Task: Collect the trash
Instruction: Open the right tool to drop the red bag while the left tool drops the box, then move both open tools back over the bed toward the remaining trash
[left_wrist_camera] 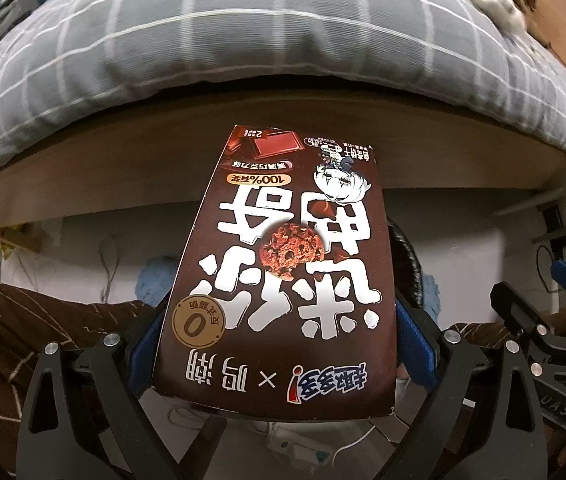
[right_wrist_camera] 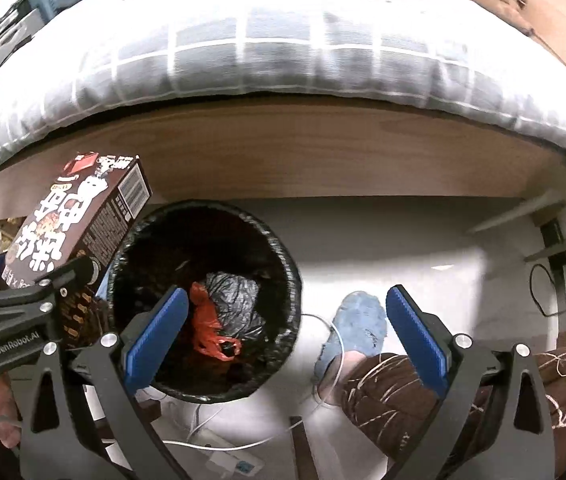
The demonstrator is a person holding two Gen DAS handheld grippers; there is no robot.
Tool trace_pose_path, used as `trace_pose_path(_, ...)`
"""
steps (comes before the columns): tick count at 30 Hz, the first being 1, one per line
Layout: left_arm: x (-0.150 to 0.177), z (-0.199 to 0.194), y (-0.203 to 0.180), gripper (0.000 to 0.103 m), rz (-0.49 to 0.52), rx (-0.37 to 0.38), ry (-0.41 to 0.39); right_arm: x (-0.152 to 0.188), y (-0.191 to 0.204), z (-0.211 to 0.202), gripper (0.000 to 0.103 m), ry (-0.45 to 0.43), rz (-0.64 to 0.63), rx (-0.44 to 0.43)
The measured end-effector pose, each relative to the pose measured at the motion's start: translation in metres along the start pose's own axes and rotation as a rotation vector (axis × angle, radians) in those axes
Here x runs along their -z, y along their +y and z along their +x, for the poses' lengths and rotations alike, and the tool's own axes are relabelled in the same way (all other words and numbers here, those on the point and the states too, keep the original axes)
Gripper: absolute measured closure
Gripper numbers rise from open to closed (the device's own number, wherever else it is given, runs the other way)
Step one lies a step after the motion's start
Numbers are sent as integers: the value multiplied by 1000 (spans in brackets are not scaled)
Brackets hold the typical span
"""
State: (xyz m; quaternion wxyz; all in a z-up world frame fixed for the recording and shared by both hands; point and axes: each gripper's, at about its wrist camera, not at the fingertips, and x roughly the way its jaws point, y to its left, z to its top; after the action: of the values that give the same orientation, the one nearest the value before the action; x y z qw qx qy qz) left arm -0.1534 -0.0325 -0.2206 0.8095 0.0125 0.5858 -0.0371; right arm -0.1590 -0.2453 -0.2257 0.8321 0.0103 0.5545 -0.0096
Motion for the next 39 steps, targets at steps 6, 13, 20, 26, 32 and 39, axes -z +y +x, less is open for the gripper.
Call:
trace_pose_path(6, -1, 10, -23, 10, 46, 0, 2, 8, -15, 3, 8, -4, 28, 13)
trace_pose_path(13, 2, 24, -27, 6, 42, -22, -3, 8, -18, 0, 8, -23, 39, 13)
trace_pose_path(20, 0, 13, -24, 6, 17, -43, -56, -3, -15, -16, 8, -65, 47, 10)
trace_pose_path(26, -5, -6, -22, 6, 18, -43, -78, -12, -15, -36, 8, -89, 50, 15)
trace_pose_path(32, -17, -30, -14, 6, -9, -33, -119, -23, -18, -65, 8, -132, 70, 17)
trace_pose_path(39, -34, -67, 1, 6, -42, -72, -180, -41, -28, -103, 8, -212, 74, 40)
